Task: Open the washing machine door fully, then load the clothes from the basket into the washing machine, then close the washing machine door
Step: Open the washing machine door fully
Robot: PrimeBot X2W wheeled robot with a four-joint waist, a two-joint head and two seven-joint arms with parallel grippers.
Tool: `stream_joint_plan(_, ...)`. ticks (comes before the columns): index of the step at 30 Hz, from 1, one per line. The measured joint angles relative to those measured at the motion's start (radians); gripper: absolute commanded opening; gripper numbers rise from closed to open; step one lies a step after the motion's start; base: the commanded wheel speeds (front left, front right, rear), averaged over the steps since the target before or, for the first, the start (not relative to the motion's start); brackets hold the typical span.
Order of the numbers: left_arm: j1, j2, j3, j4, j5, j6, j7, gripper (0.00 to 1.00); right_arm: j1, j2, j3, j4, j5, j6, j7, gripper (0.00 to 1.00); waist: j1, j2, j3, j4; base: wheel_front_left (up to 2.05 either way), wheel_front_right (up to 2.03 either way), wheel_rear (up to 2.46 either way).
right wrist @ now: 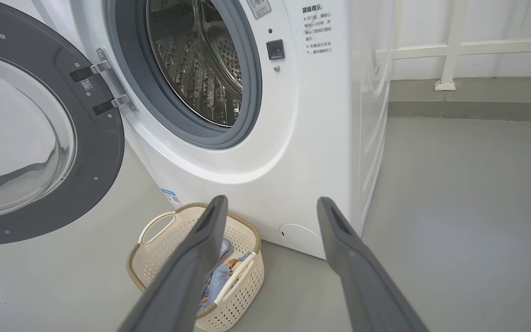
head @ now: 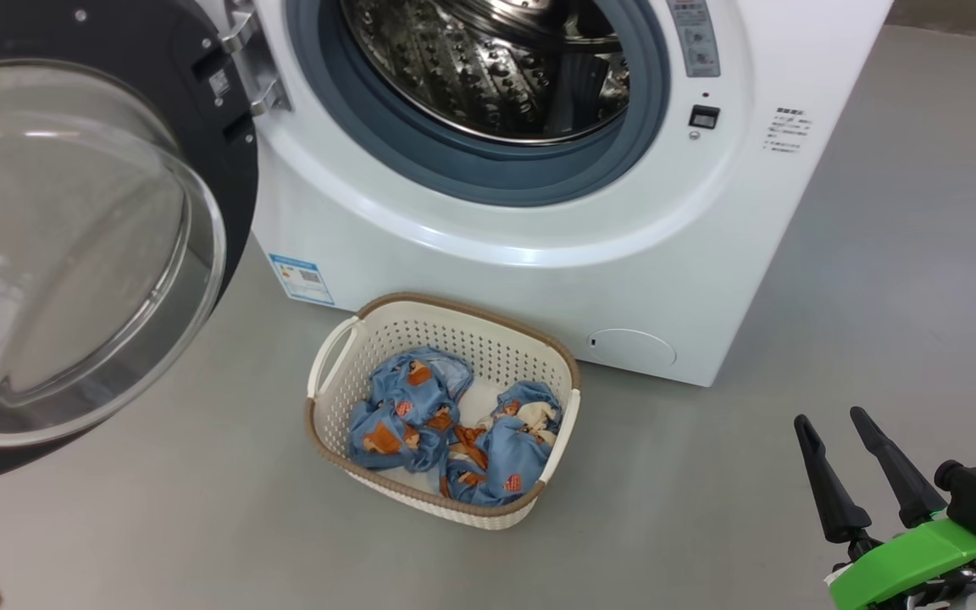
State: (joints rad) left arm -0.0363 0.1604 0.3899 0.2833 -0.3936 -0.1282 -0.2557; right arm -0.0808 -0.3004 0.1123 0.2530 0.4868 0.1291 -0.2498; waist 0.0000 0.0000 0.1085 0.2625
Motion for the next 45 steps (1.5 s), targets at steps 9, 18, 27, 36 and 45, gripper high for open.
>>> stream_joint_plan(9,0.066,0.03,-0.193,-0.068,-0.113,0.0,0.0,1.0,0.006,0.01,-0.016,-0.003,0.0,0.0,0.0,1.0,0.0,0.0,-0.01,-0.047,0.0,0.0,0.0)
stream_joint_plan(18,0.069,0.055,-0.285,-0.119,-0.134,0.0,0.0,1.0,0.014,0.018,-0.036,-0.012,0.0,0.0,0.0,1.0,0.0,0.0,0.0,-0.123,0.0,0.0,0.0)
stream_joint_plan(27,0.051,0.057,-0.375,-0.134,-0.096,0.0,0.0,1.0,0.014,0.028,-0.057,-0.017,0.0,0.0,0.0,1.0,0.0,0.0,0.019,-0.221,0.0,0.0,0.0)
stream_joint_plan(36,0.03,0.057,-0.415,-0.136,-0.079,0.0,0.0,1.0,0.014,0.037,-0.066,-0.018,-0.001,0.0,0.0,1.0,0.0,0.0,0.029,-0.291,0.0,0.0,0.0)
stream_joint_plan(45,0.029,0.056,-0.42,-0.135,-0.068,0.0,0.0,1.0,0.014,0.046,-0.077,-0.019,-0.001,0.0,0.0,1.0,0.0,0.0,0.02,-0.322,0.0,0.0,0.0)
